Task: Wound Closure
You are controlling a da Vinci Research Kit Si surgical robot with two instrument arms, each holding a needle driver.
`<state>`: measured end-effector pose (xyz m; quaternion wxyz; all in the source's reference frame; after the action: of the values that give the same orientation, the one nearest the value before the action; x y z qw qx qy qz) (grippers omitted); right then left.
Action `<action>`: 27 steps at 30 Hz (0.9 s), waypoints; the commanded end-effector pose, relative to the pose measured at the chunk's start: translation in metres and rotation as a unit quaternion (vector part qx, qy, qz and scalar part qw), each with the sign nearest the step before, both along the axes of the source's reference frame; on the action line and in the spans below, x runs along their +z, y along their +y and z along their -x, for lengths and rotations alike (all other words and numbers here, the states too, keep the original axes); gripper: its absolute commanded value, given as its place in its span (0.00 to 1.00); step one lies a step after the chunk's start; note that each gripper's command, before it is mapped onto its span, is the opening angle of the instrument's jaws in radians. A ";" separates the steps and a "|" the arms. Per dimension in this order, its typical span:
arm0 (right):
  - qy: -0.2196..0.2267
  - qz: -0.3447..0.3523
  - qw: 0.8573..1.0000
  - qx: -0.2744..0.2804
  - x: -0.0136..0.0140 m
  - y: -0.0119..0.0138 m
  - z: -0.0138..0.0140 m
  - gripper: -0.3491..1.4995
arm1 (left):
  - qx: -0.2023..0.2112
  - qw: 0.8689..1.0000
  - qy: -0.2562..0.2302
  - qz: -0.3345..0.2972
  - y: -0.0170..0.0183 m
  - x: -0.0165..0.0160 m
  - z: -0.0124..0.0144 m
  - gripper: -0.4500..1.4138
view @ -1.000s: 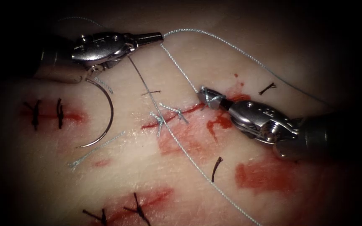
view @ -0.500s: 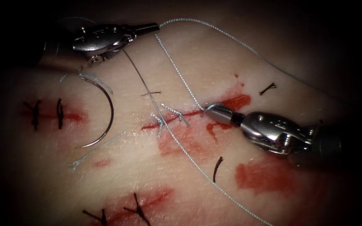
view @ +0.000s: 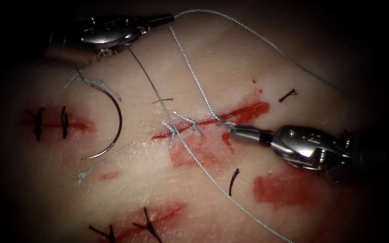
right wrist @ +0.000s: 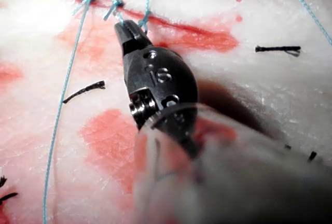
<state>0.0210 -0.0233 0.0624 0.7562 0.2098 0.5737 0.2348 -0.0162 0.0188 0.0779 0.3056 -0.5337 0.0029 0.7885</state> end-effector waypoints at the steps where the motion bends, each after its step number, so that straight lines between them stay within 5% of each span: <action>1: 0.000 0.000 1.000 0.002 0.0003 -0.0007 -0.0010 0.00 | -0.005 1.000 0.003 -0.002 0.0003 0.0008 0.0006 0.00; 11: -0.023 -0.039 0.999 -0.004 0.0022 -0.0031 -0.0015 0.00 | -0.026 0.997 0.065 0.032 0.0031 0.0037 0.0001 0.00; 27: -0.072 -0.123 0.990 -0.005 0.0016 -0.0042 0.0007 0.00 | -0.028 0.987 0.142 0.066 0.0057 0.0061 -0.0009 0.00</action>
<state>0.0194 -0.0272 0.0638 0.7651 0.2908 0.4766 0.3209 -0.0147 0.0244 0.0835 0.2862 -0.4299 0.1167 0.8483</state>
